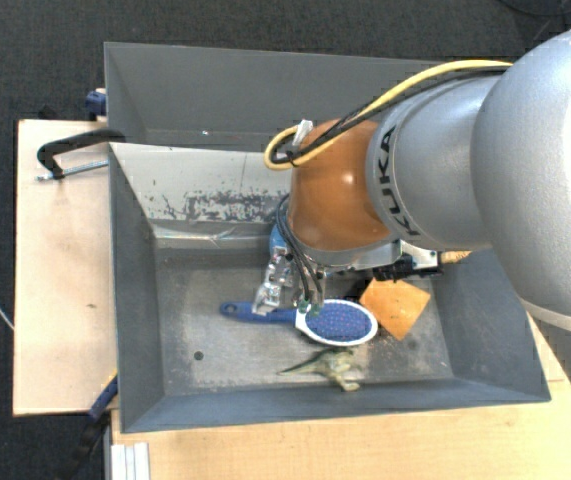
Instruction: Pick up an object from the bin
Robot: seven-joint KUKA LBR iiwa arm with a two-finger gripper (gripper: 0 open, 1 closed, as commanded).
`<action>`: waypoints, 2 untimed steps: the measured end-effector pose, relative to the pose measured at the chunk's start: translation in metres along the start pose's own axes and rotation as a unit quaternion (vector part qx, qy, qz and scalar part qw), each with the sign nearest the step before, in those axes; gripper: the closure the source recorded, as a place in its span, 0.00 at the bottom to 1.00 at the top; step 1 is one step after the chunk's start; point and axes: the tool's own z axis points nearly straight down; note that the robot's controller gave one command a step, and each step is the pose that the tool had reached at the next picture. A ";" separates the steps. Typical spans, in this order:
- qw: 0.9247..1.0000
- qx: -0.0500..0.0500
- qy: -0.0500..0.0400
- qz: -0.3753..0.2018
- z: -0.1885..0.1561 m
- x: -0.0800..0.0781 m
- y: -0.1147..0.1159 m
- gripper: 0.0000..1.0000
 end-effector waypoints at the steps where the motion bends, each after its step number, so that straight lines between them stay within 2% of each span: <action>1: 0.998 0.004 -0.011 -0.061 0.001 0.010 0.012 1.00; 2: 0.956 -0.001 -0.003 -0.294 -0.154 0.002 0.027 1.00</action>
Offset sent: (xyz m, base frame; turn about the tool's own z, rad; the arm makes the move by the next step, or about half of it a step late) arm -0.0174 0.0232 -0.0101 -0.1322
